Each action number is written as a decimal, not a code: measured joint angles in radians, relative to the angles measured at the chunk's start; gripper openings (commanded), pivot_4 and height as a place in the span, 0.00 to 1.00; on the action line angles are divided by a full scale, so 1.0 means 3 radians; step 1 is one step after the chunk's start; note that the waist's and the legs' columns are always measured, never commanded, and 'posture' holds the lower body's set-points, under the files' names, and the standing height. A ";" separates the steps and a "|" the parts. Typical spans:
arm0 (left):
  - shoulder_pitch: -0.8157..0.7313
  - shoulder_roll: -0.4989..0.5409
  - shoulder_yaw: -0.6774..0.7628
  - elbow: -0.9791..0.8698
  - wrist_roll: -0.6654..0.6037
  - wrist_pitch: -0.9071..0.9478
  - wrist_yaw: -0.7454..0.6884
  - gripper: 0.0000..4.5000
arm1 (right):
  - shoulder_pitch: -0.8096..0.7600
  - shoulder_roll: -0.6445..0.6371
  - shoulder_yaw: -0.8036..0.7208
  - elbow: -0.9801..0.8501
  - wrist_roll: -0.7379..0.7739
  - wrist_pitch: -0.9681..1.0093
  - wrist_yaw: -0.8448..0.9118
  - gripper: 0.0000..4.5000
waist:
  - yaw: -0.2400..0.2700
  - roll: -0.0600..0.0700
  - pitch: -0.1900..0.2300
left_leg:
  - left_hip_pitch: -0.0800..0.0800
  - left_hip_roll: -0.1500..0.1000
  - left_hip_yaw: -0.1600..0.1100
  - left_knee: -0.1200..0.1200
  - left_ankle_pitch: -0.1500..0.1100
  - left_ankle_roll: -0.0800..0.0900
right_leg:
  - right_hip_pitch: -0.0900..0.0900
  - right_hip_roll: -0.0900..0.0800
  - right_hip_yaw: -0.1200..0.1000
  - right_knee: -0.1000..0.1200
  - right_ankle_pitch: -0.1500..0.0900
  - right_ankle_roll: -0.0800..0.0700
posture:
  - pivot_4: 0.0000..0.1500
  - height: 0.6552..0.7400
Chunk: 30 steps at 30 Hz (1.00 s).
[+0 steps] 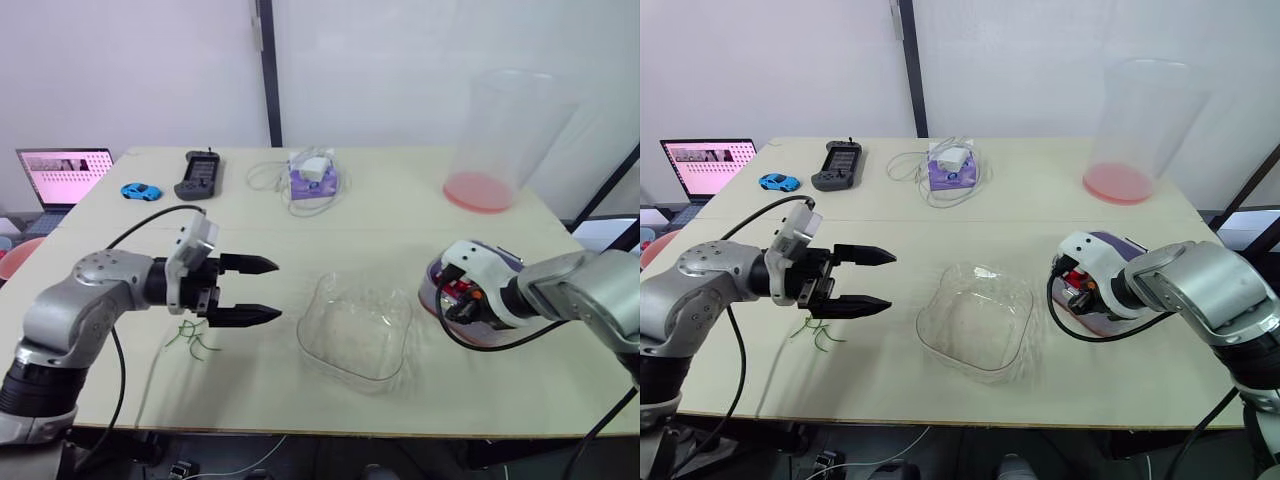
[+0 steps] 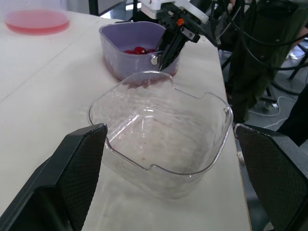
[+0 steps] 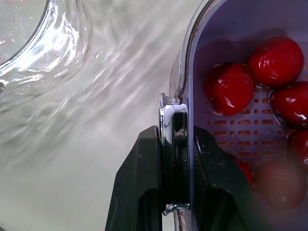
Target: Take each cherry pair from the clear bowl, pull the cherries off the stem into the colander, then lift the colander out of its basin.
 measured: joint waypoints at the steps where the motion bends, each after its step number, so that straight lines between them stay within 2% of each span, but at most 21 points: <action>1: 0.0000 -0.0004 0.0000 0.0000 0.0000 0.0000 0.0002 1.00 | -0.0019 -0.0019 -0.0003 -0.0012 0.0024 0.0019 0.0023 0.05 | 0.0000 0.0000 0.0000 | 0.0000 0.0000 0.0000 0.0000 0.0000 0.0000 | 0.0000 0.0000 0.0000 0.0000 0.0000 0.0000 | 1.00 0.92; 17: -0.0100 -0.0128 -0.0019 0.0088 0.0025 -0.0029 -0.0005 1.00 | -0.0448 -0.0502 -0.0132 -0.0173 0.0266 0.0136 0.0337 0.05 | -0.0001 0.0001 0.0000 | 0.0000 0.0000 0.0000 -0.0001 0.0000 0.0000 | -0.0002 0.0000 0.0000 0.0000 0.0000 0.0000 | 1.00 0.92; 30: -0.0207 -0.0209 -0.0102 0.0245 0.0125 -0.0146 -0.0040 1.00 | -0.0453 -0.0541 -0.0152 -0.0172 0.0268 0.0136 0.0352 0.05 | -0.0001 0.0001 0.0000 | 0.0000 0.0000 0.0001 -0.0001 0.0000 0.0000 | -0.0002 0.0000 0.0000 0.0000 0.0000 0.0000 | 1.00 0.92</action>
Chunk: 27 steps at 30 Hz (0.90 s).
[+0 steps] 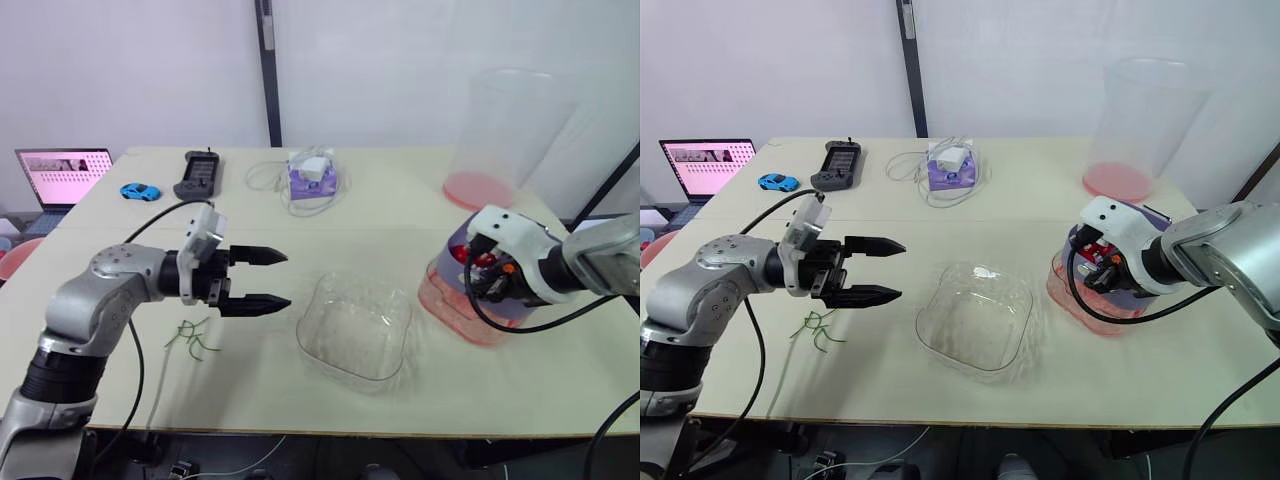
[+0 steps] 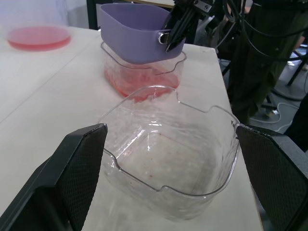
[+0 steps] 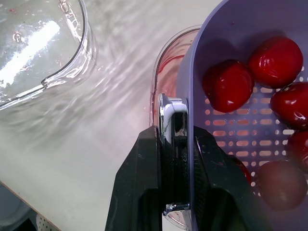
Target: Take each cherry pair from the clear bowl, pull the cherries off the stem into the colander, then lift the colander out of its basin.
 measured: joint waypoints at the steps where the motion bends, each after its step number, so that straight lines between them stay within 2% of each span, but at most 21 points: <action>1: 0.0000 -0.0001 0.0000 0.0000 0.0006 -0.0002 0.0000 1.00 | 0.0000 0.0000 -0.0006 -0.0001 0.0003 0.0000 0.0000 0.05 | 0.0001 0.0000 0.0000 | 0.0000 0.0000 0.0000 0.0000 0.0000 0.0000 | 0.0000 0.0000 0.0000 0.0000 0.0000 0.0000 | 1.00 0.92; 27: -0.0038 -0.0018 0.0002 0.0090 0.0032 -0.0071 -0.0004 1.00 | 0.0155 -0.0022 -0.0258 0.0035 0.0255 0.0001 -0.0190 0.05 | 0.0002 0.0000 0.0000 | 0.0000 0.0000 0.0000 0.0000 0.0000 0.0000 | 0.0000 0.0000 0.0000 0.0000 0.0000 0.0000 | 1.00 0.92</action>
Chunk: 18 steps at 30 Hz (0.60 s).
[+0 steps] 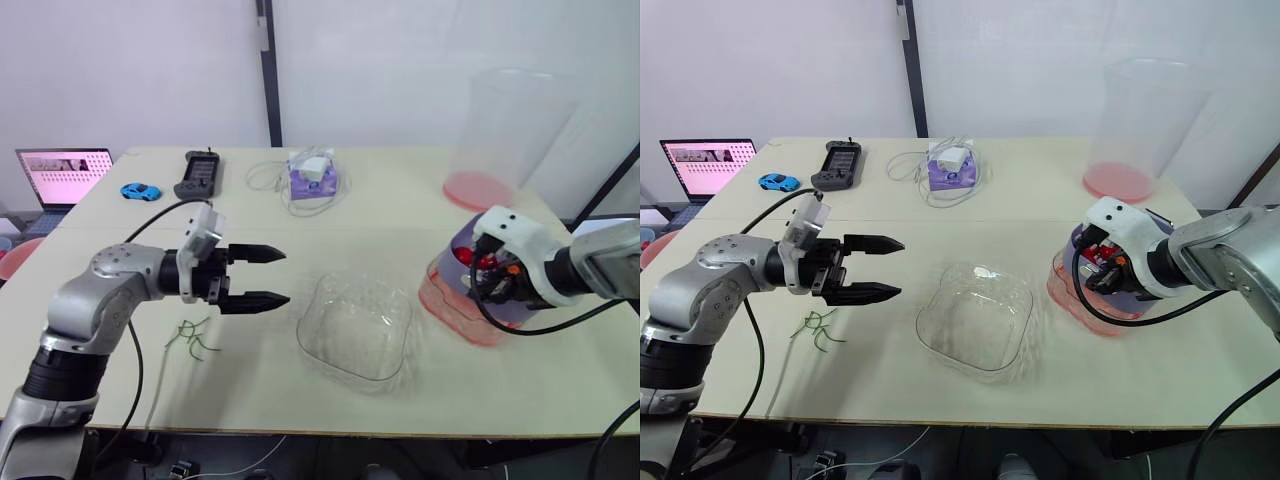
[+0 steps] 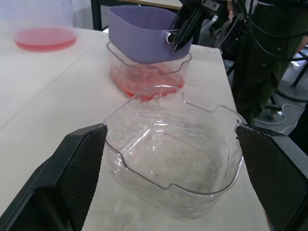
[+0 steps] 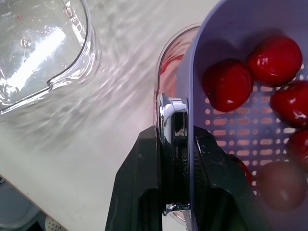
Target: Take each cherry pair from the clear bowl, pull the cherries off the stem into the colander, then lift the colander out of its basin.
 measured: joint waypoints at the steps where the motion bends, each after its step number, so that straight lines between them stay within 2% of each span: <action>1: -0.0007 -0.0001 0.0000 0.0006 0.0001 0.0000 0.0003 1.00 | 0.0003 0.0000 -0.0008 0.0002 0.0000 0.0000 -0.0020 0.05 | 0.0000 0.0000 0.0000 | 0.0000 0.0000 0.0000 0.0000 0.0000 0.0000 | 0.0000 0.0000 0.0000 0.0000 0.0000 0.0000 | 1.00 0.92; 18: -0.0011 -0.0019 0.0001 0.0000 -0.0001 -0.0005 0.0061 1.00 | 0.0185 0.0037 -0.0178 -0.0067 0.0095 0.0000 -0.0160 0.05 | 0.0004 0.0000 0.0000 | 0.0000 0.0000 0.0000 0.0000 0.0000 0.0000 | 0.0000 0.0000 0.0000 0.0000 0.0000 0.0000 | 1.00 0.92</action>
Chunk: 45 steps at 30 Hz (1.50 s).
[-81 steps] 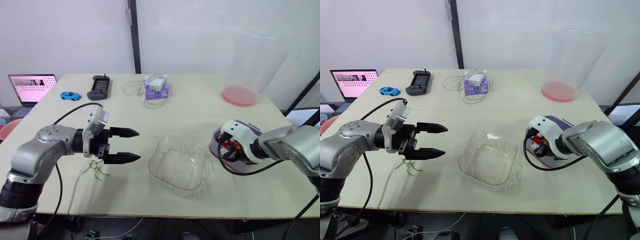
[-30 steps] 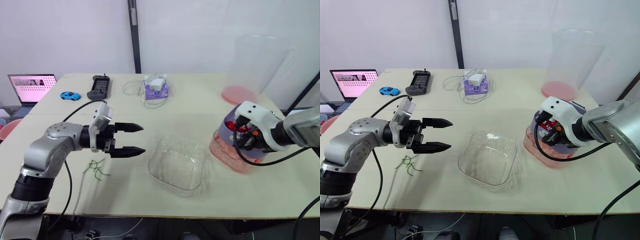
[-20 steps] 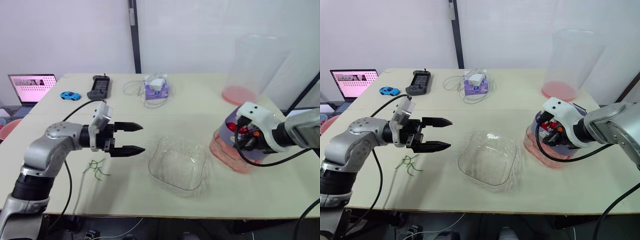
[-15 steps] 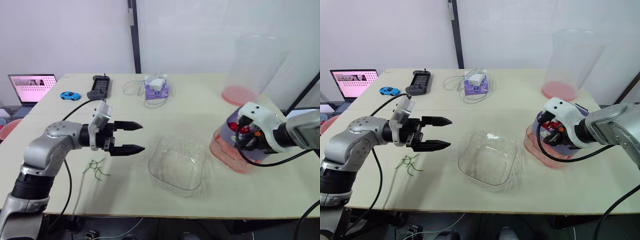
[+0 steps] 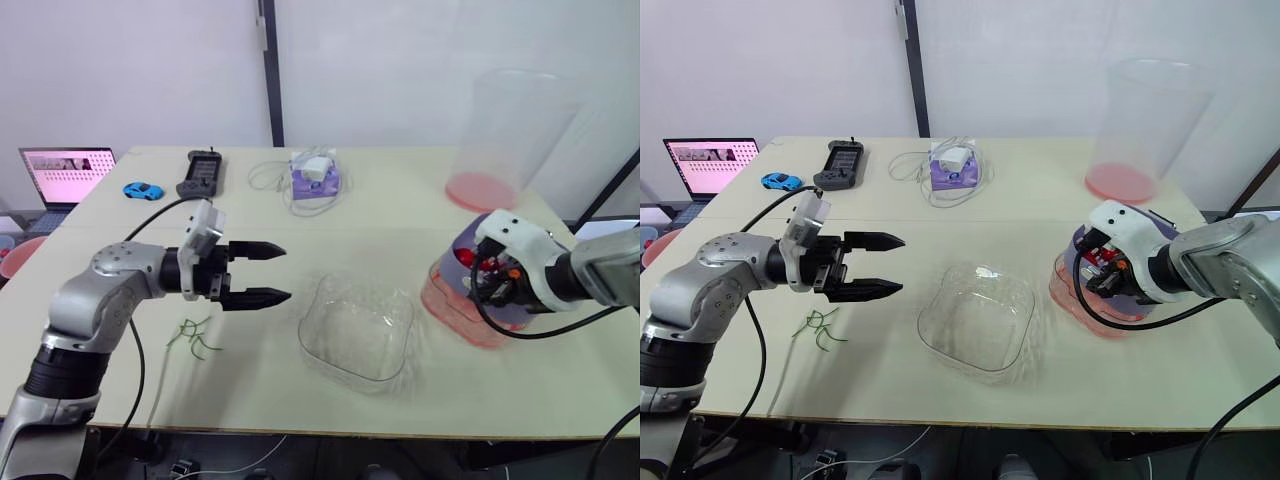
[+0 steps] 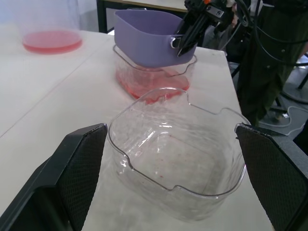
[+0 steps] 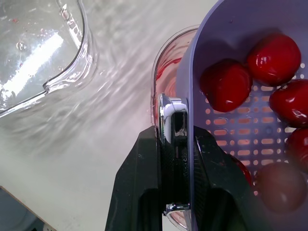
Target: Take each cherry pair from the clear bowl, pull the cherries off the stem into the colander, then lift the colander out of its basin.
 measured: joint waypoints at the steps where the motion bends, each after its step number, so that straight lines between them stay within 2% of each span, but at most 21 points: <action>1: 0.0006 0.0000 0.0009 -0.0002 -0.0001 0.0000 0.0012 1.00 | -0.0033 -0.0018 0.0011 0.0003 -0.0002 -0.0001 0.0025 0.05 | -0.0001 0.0000 0.0000 | 0.0000 0.0000 0.0000 0.0000 0.0000 0.0000 | 0.0000 0.0000 0.0000 0.0000 0.0000 0.0000 | 1.00 0.92; 5: 0.0119 -0.0016 0.0116 -0.0063 -0.0014 0.0000 0.0127 1.00 | -0.0366 -0.0148 0.0215 0.0056 -0.0035 -0.0087 0.0185 0.05 | -0.0022 0.0001 0.0001 | 0.0001 0.0001 0.0001 -0.0001 0.0000 0.0000 | -0.0003 0.0001 0.0002 0.0000 0.0000 0.0000 | 1.00 0.92; 11: 0.0369 -0.0049 0.0351 -0.0232 -0.0019 -0.0010 0.0393 1.00 | -0.1159 -0.0034 0.1060 0.0488 -0.0509 -0.0749 0.0710 0.05 | -0.0018 0.0002 0.0000 | 0.0002 0.0001 0.0004 -0.0001 0.0000 0.0000 | -0.0003 0.0000 0.0004 0.0000 0.0000 0.0000 | 1.00 0.92; 13: 0.0593 -0.0049 0.0492 -0.0370 -0.0012 -0.0045 0.0541 1.00 | -0.1564 0.0243 0.1590 0.0916 -0.0952 -0.1227 0.1037 0.05 | -0.0051 0.0002 0.0000 | 0.0003 0.0001 0.0007 -0.0001 0.0000 0.0000 | -0.0004 -0.0001 0.0007 0.0000 0.0000 0.0000 | 1.00 0.92; 17: 0.1013 -0.0116 0.0722 -0.0688 0.0009 -0.0106 0.0891 1.00 | -0.2105 0.0954 0.2161 0.1943 -0.1639 -0.2117 0.1575 0.05 | -0.0089 0.0002 0.0000 | 0.0001 0.0001 0.0003 -0.0003 0.0000 0.0000 | -0.0007 0.0000 0.0005 0.0001 0.0000 0.0000 | 1.00 0.92; 24: 0.1601 -0.0121 0.1204 -0.1155 -0.0022 -0.0124 0.1300 1.00 | -0.2070 0.1666 0.2448 0.3205 -0.2310 -0.3248 0.2090 0.05 | -0.0053 0.0001 0.0000 | -0.0003 -0.0003 0.0000 -0.0001 0.0001 -0.0003 | -0.0007 -0.0007 0.0000 0.0001 0.0000 0.0000 | 1.00 0.92; 32: 0.1833 -0.0078 0.1455 -0.1418 -0.0237 0.0003 0.1556 1.00 | -0.1858 0.2238 0.2304 0.4178 -0.2599 -0.3772 0.2278 0.05 | -0.0067 0.0002 0.0001 | -0.0001 -0.0002 -0.0001 -0.0002 0.0003 -0.0005 | -0.0008 -0.0005 0.0000 0.0006 0.0001 -0.0001 | 1.00 0.92; 34: 0.1817 -0.0057 0.1457 -0.1418 -0.0303 0.0029 0.1603 1.00 | -0.1886 0.2292 0.2218 0.4318 -0.2666 -0.3849 0.2305 0.28 | -0.0071 0.0001 0.0001 | -0.0001 -0.0002 -0.0002 -0.0002 0.0003 -0.0005 | -0.0007 -0.0004 0.0000 0.0006 0.0001 -0.0001 | 1.00 0.92; 36: 0.1805 -0.0037 0.1457 -0.1418 -0.0335 0.0043 0.1643 1.00 | -0.1930 0.2314 0.2158 0.4442 -0.2745 -0.3910 0.2318 0.42 | -0.0074 0.0001 0.0000 | -0.0001 -0.0002 -0.0002 -0.0002 0.0003 -0.0006 | -0.0007 -0.0004 0.0000 0.0006 0.0001 -0.0001 | 1.00 0.92; 41: 0.1778 0.0003 0.1436 -0.1412 -0.0378 0.0090 0.1700 1.00 | -0.1938 0.2324 0.1977 0.4584 -0.2884 -0.3996 0.2366 0.98 | -0.0093 0.0002 0.0001 | -0.0001 -0.0002 -0.0002 -0.0004 0.0004 -0.0007 | -0.0008 -0.0003 0.0000 0.0006 0.0001 -0.0001 | 1.00 0.92; 45: 0.1613 0.0064 0.1380 -0.1311 -0.0421 0.0181 0.1734 1.00 | -0.2153 0.2210 0.1673 0.4545 -0.2873 -0.3846 0.2400 0.99 | -0.0087 0.0005 0.0003 | -0.0001 -0.0002 -0.0002 -0.0005 0.0004 -0.0007 | -0.0010 -0.0003 0.0000 0.0008 0.0001 -0.0001 | 1.00 0.92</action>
